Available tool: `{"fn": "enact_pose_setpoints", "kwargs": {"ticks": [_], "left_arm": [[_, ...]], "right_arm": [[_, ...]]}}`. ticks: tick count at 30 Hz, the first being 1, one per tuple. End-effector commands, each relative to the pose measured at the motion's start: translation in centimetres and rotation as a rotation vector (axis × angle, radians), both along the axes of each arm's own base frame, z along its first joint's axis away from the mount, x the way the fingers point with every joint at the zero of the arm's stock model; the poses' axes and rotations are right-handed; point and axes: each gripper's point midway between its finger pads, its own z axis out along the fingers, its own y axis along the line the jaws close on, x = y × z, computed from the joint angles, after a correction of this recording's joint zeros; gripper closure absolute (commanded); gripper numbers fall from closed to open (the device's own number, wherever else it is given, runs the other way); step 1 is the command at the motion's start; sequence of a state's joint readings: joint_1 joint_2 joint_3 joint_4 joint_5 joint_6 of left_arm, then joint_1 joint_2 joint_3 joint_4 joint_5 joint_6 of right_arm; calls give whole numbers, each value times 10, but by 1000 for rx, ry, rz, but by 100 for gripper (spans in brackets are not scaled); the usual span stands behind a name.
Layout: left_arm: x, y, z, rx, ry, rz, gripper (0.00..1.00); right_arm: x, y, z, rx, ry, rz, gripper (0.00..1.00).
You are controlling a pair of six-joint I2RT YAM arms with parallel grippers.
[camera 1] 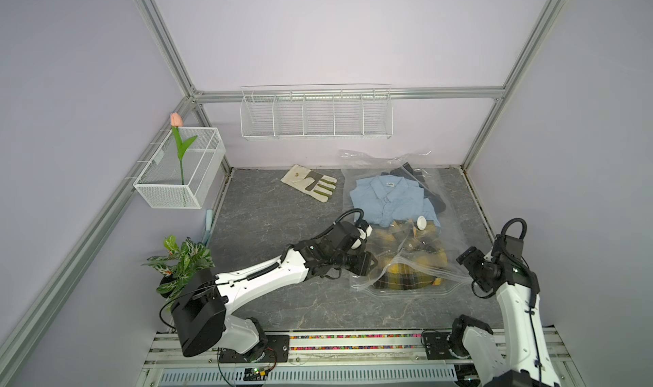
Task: Place the folded shirt into the vacuum bag
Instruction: Place the shirt in the vacuum bag, then adjust the vacuum bag at the center of the board.
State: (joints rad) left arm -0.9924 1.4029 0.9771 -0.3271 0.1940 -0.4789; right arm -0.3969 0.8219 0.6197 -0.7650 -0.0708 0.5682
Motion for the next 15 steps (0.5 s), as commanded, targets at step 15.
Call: {"fn": "enact_pose_setpoints", "kwargs": {"ticks": [15], "left_arm": [[-9,12,-94,-71,351,304,37]], "right_arm": [[-2,-4,-44,217,-63,-157,22]]}}
